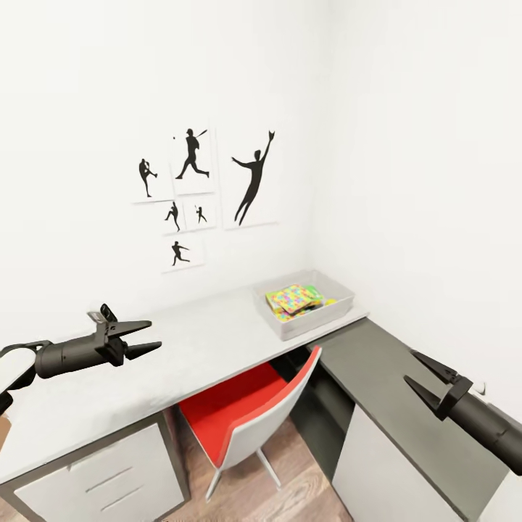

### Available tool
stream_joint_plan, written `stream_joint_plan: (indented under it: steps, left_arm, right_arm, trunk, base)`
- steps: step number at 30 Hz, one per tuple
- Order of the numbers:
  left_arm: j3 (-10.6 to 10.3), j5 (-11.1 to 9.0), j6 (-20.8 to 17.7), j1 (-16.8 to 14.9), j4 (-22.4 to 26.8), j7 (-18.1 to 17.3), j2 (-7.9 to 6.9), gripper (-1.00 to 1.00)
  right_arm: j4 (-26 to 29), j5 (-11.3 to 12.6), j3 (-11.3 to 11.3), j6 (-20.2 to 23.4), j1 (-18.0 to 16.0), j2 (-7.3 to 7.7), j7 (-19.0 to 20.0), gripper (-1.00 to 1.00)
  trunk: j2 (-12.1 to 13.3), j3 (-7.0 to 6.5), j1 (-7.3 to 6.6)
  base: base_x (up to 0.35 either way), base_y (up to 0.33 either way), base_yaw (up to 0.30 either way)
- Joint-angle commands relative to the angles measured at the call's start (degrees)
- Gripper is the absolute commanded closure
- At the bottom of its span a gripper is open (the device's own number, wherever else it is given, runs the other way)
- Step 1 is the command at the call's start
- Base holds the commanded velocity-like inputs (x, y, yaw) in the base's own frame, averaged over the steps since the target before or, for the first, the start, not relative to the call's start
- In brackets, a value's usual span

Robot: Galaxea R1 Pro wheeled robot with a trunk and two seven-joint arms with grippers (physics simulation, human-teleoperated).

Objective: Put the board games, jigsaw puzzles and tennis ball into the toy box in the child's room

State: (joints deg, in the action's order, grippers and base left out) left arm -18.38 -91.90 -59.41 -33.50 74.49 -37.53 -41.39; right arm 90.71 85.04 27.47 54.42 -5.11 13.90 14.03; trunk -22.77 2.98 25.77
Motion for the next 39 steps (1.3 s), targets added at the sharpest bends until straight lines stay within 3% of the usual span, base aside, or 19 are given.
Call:
stream_joint_plan:
  steps: [1,26,39]
  left_arm:
    - [-0.1,0.1,-0.1,-0.1,-0.1,-0.3,-0.05,-1.0]
    - [-0.2,0.1,-0.1,-0.1,-0.1,-0.3,-0.01,-1.0]
    - [-0.1,0.1,-0.1,-0.1,-0.1,-0.3,0.07,-1.0]
  right_arm:
    - [0.0,-0.5,0.1,0.3,-0.1,-0.01,0.5,-1.0]
    - [0.0,-0.5,0.0,0.3,-0.1,-0.01,0.4,-1.0]
    - [0.0,-0.5,0.0,0.3,-0.1,-0.01,0.4,-1.0]
  trunk:
    - [-0.1,0.14,0.01]
    - [-0.1,0.14,0.01]
    - [-0.1,0.14,0.01]
  base:
    - [-0.255,0.158,-0.278]
    - [-0.263,0.163,-0.279]
    - [-0.068,0.229,-0.279]
